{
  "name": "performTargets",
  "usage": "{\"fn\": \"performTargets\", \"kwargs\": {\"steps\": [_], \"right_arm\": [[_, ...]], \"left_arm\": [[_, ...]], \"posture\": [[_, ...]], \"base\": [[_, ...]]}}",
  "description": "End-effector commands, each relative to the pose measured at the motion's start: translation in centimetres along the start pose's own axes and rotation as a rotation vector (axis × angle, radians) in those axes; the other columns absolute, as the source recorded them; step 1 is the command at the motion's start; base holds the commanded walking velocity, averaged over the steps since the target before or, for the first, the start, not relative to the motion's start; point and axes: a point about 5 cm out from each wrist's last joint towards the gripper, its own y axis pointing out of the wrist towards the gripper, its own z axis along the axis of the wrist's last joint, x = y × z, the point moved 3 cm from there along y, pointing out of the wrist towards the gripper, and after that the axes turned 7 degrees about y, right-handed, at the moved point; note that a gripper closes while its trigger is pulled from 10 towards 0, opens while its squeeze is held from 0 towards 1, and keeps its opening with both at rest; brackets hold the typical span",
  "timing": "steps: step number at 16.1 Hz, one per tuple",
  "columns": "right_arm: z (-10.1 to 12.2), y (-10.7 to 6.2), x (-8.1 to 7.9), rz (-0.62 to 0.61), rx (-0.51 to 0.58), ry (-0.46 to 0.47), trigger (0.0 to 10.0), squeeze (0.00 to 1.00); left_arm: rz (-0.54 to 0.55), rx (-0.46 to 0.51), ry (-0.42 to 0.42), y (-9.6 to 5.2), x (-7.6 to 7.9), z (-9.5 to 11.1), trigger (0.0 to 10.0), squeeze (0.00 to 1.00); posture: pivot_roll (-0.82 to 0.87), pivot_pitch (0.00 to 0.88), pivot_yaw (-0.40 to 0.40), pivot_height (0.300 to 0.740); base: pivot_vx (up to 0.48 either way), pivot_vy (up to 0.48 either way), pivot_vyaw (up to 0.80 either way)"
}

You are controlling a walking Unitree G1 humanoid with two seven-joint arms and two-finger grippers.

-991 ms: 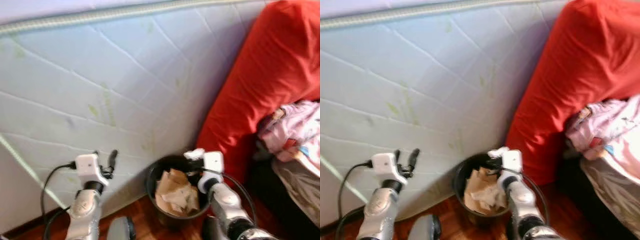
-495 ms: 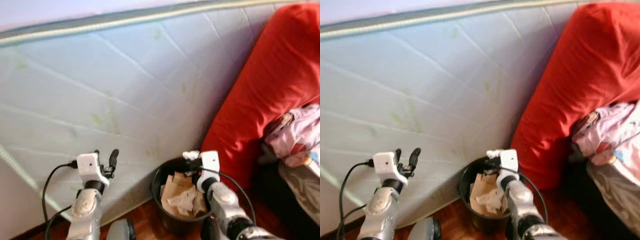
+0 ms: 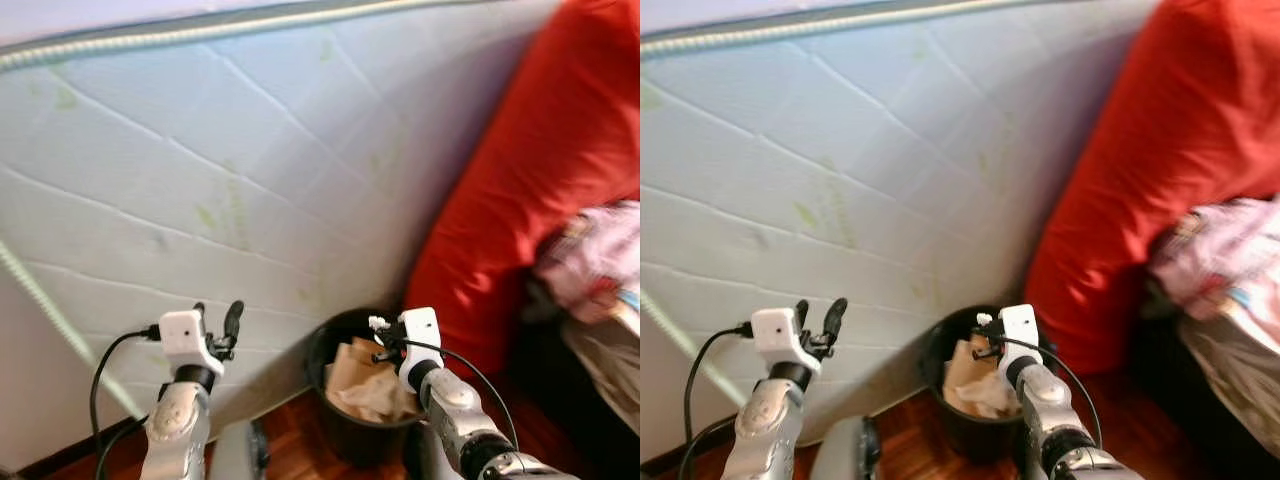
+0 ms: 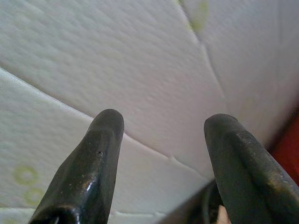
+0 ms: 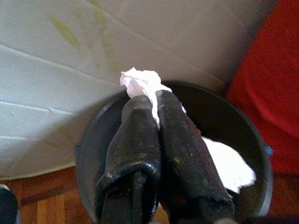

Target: Clean up the room

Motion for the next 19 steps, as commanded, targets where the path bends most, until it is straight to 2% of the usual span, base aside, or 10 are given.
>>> {"fn": "performTargets", "kwargs": {"steps": [1,7,14,15,16,17,19], "right_arm": [[0.3,0.2,-0.1,0.022,-0.023,-0.025,10.0,0.0],[0.1,0.4,-0.4,0.029,-0.058,-0.038,10.0,0.0],[0.7,0.7,-1.1,0.057,-0.039,-0.023,10.0,0.0],[0.7,0.7,-1.2,0.061,-0.039,-0.023,10.0,0.6],[0.7,0.7,-1.3,0.065,-0.038,-0.023,10.0,0.82],[0.7,0.8,-1.3,0.065,-0.037,-0.023,10.0,1.0],[0.7,0.7,-1.3,0.063,-0.035,-0.021,10.0,1.0]], "left_arm": [[-0.005,0.007,-0.007,0.1,0.2,0.4,10.0,0.0],[0.001,0.006,-0.001,-1.0,0.0,0.6,10.0,0.0],[-0.009,0.024,0.003,-1.7,0.4,1.9,10.0,0.0],[-0.011,0.022,0.003,-1.8,0.4,2.0,10.0,0.0],[-0.013,0.021,0.004,-1.9,0.4,2.1,10.0,0.0],[-0.014,0.019,0.004,-1.9,0.4,2.1,10.0,0.0],[-0.016,0.013,0.005,-2.1,0.4,2.2,10.0,0.0]], "posture": [[0.16,0.0,-0.013,0.533],[0.19,0.032,-0.016,0.533],[0.21,0.098,-0.006,0.533],[0.22,0.101,-0.003,0.533],[0.22,0.102,-0.002,0.533],[0.22,0.102,-0.001,0.533],[0.22,0.103,0.0,0.533]], "base": [[0.0,0.0,0.0],[0.0,0.0,0.0],[0.0,0.0,0.0],[0.0,0.0,0.0],[0.0,0.0,0.0],[0.0,0.0,0.0],[0.0,0.0,0.0]]}}
